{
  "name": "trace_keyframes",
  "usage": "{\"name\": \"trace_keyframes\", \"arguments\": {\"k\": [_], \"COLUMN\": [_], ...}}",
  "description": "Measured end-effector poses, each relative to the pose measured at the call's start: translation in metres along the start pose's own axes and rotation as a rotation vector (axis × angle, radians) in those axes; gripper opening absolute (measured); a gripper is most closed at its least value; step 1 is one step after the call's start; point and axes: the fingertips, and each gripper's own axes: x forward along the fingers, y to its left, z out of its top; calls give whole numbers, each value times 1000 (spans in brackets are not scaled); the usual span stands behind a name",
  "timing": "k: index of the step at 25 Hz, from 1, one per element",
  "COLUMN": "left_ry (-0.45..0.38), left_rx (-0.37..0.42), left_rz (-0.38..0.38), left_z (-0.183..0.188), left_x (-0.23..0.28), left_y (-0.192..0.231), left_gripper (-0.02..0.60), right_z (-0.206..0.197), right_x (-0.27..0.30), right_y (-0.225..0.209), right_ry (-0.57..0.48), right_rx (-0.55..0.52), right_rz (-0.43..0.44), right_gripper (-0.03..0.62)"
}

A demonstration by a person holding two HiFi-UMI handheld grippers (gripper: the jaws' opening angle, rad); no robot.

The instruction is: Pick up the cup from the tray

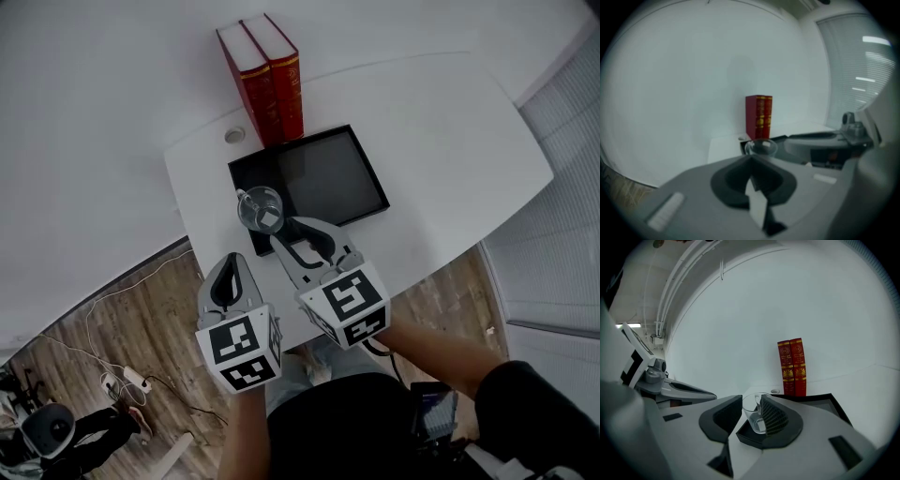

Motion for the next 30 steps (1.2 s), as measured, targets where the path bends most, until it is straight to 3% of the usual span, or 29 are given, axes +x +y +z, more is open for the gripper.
{"name": "trace_keyframes", "arguments": {"k": [10,19,22,30], "left_ry": [3,-1,-11,-25], "left_rx": [2,-4,-11,-2], "left_rz": [26,25,37,42], "left_z": [-4,-7,-4,5], "left_x": [-1,4,1,-2], "left_y": [15,31,40,59], "left_gripper": [3,3,3,3], "right_z": [-21,-32,-37,-44], "right_x": [23,53,65,94], "right_y": [3,3,7,-10], "right_ry": [45,40,57,102], "right_rx": [-61,-73,-87,-119], "right_rz": [39,20,22,-59], "right_gripper": [345,543,578,578]}}
